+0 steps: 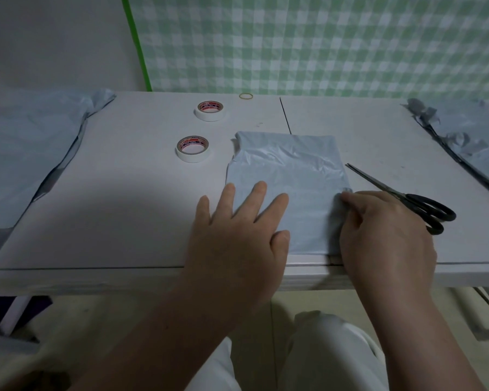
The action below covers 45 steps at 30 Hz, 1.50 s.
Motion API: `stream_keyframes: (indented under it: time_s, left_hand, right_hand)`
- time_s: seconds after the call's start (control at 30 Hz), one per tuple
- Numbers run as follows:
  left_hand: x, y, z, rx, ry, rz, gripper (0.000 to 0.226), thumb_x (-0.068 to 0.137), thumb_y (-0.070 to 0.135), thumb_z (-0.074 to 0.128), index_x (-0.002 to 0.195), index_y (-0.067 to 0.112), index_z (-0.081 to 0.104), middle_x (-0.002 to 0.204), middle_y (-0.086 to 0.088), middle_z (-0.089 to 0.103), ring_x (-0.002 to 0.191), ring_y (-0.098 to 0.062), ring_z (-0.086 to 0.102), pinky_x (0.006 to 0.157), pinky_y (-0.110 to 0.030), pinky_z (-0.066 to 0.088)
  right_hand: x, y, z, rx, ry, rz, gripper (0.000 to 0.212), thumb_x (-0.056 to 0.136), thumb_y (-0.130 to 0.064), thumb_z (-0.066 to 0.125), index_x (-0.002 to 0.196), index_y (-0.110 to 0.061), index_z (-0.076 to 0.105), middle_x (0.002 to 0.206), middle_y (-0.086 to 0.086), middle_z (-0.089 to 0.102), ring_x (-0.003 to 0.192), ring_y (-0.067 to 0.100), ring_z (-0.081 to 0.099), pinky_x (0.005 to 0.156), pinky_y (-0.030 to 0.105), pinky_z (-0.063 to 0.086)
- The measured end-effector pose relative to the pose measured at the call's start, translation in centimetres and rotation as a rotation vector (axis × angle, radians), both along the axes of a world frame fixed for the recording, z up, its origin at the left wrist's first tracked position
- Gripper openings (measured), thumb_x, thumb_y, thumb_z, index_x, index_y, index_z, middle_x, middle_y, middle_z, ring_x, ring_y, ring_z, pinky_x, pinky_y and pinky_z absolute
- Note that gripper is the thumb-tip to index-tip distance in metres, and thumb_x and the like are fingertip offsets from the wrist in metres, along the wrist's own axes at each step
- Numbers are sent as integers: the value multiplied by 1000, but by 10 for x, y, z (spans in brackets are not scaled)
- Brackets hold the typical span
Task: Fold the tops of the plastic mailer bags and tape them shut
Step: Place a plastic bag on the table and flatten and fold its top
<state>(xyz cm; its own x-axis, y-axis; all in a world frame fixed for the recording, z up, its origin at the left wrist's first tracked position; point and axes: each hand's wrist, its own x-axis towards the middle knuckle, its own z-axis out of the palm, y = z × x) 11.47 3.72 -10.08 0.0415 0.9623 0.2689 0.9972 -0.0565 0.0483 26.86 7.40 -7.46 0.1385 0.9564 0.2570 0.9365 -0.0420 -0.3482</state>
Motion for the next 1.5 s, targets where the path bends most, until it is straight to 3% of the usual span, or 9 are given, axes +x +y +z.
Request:
stream_keyframes:
  time_s: [0.37,0.5,0.63,0.7,0.83,1.0,1.1,1.27,1.5]
  left_hand:
    - [0,-2,1,11,-25,-23,55,89,46,30,137,28,50,144,-5,47,129,-42,45,103,-58,32]
    - [0,-1,0,32,-15,-30,56,89,48,30,136,29,53,142,-6,49,127,-43,47,101,-57,35]
    - [0,-1,-2,27,-1,-37,58,89,48,27,136,24,52,143,-6,49,127,-43,46,100,-59,35]
    - [0,-1,-2,29,16,-29,62,89,51,28,138,22,51,143,-7,48,128,-43,46,100,-60,34]
    - [0,0,-2,11,31,-26,65,88,54,27,137,20,52,142,-8,49,127,-43,46,100,-63,32]
    - [1,0,2,-24,33,-24,66,86,54,27,136,20,52,142,-8,50,126,-44,47,98,-66,33]
    - [3,-1,8,-82,29,-5,68,86,56,24,139,22,49,144,-6,47,128,-43,45,100,-66,31]
    - [1,-2,8,-180,32,33,74,82,62,2,151,35,4,160,7,3,147,-31,7,114,-57,7]
    - [3,-2,9,-204,1,45,70,84,62,5,150,38,2,160,10,-1,147,-29,2,114,-57,2]
  right_hand:
    - [1,-3,-3,74,-2,34,25,92,-18,48,101,-17,71,123,-1,59,98,30,55,64,30,31]
    - [-16,-11,-4,254,-101,231,28,84,-20,52,103,-19,72,117,3,67,103,36,56,83,39,39]
    - [-25,-17,-15,131,-134,381,37,85,-23,42,115,-24,65,119,-5,66,124,32,49,109,48,16]
    - [-23,-19,-16,50,-140,375,43,88,-26,35,125,-25,58,130,-5,60,134,31,38,112,52,3]
    - [-18,-22,-17,4,-188,350,54,90,-33,21,140,-30,39,148,-11,39,145,27,13,108,45,-19]
    - [-12,-26,-22,43,-178,239,49,90,-31,26,129,-25,53,136,-5,55,138,37,32,110,49,-7]
    - [-4,-27,-23,32,-173,215,53,89,-30,21,134,-24,49,140,-5,51,141,37,26,112,56,-5]
    - [11,-27,-22,5,-161,186,48,91,-25,24,135,-27,44,146,-10,43,144,33,16,112,56,-6]
    - [17,-33,-25,187,-137,88,36,83,-1,45,113,-13,61,126,7,62,135,41,35,111,57,4]
